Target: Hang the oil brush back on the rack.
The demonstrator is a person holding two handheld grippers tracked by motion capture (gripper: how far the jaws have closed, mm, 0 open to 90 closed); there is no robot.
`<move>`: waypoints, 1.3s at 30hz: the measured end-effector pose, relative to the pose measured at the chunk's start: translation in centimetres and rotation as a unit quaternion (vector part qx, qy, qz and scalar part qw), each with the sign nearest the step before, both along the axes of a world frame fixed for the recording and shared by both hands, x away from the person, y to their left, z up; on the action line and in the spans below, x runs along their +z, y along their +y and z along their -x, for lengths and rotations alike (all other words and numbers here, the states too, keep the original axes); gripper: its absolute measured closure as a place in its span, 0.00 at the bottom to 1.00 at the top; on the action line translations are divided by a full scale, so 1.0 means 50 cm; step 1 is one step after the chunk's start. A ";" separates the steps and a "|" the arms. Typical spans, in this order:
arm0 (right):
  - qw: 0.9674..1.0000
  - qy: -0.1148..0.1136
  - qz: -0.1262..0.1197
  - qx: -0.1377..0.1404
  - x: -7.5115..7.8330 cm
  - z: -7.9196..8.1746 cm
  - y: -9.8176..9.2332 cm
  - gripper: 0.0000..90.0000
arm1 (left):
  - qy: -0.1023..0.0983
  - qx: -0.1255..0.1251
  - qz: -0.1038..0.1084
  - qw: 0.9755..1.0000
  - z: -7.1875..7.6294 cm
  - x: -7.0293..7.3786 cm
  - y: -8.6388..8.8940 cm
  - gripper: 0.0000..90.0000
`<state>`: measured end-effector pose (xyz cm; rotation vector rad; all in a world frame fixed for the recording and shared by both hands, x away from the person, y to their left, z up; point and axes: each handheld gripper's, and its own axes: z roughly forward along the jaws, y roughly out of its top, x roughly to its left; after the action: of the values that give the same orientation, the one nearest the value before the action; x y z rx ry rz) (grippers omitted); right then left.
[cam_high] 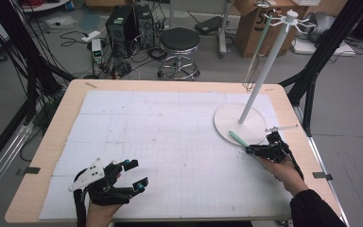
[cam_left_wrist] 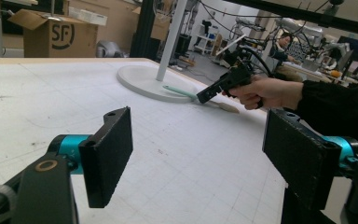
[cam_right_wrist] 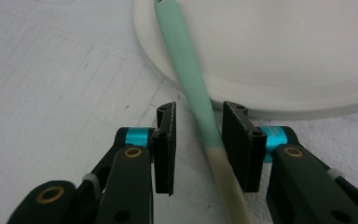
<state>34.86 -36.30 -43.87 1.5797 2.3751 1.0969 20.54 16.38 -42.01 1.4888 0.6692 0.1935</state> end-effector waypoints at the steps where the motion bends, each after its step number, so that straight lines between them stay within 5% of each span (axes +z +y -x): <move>1: 1.000 0.002 0.002 0.002 0.000 0.000 0.000 0.73 | 0.000 0.000 0.000 1.000 0.000 0.000 0.000 0.28; 20: 0.998 -0.021 0.052 0.010 0.001 0.002 0.016 0.88 | -0.001 -0.003 0.000 1.000 0.000 0.001 -0.001 0.28; 30: 1.000 -0.002 0.022 0.001 0.001 -0.001 0.002 0.90 | 0.000 0.001 0.002 1.000 0.000 0.000 0.002 0.28; 39: 1.000 -0.026 -0.012 -0.003 0.020 0.008 -0.012 0.91 | -0.002 0.000 0.001 1.000 0.000 0.001 0.000 0.28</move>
<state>34.47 -36.88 -42.88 1.5455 2.3310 1.1539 20.53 16.40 -41.97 1.4857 0.6669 0.1962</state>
